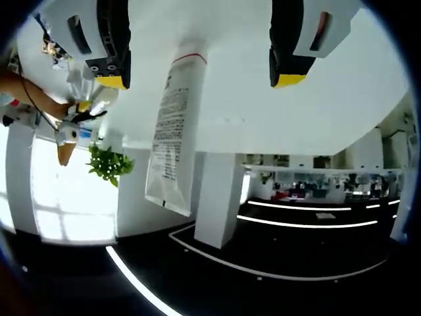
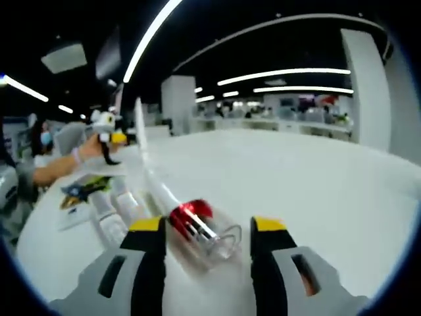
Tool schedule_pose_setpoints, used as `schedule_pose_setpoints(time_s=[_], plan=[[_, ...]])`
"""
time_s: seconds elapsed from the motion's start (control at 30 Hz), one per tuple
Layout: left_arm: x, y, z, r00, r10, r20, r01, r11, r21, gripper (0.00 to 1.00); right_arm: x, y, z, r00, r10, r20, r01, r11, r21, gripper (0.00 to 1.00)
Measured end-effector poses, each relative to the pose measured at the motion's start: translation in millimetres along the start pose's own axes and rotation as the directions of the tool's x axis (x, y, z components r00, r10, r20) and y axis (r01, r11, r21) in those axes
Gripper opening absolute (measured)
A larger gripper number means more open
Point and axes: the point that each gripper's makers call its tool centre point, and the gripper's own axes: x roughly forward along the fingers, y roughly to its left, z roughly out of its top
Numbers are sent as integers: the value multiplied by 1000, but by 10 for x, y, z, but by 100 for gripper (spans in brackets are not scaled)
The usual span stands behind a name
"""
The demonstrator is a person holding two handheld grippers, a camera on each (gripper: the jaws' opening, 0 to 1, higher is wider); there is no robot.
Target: Arrange the skincare products in the storage area until every visible bottle or jar stands upright without overlapping.
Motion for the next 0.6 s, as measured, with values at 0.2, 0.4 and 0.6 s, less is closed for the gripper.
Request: schedule_pose_setpoints(time_s=[0.2,0.4,0.6], plan=[[-9,0,5,1000,1,6,-1,1000,-4,89,-16,45,-37,999,11,-40,-12,1000,-6,38],[-17,20,2,1000,6,8,-6,1000,-8,89,-7,215,-15,990,84,-111,-87,996,-16,27],[-36,34,24,1000,11,17,-11,1000,-19,89,-97,260,184,992,74,-106,-77,997,-21,26]])
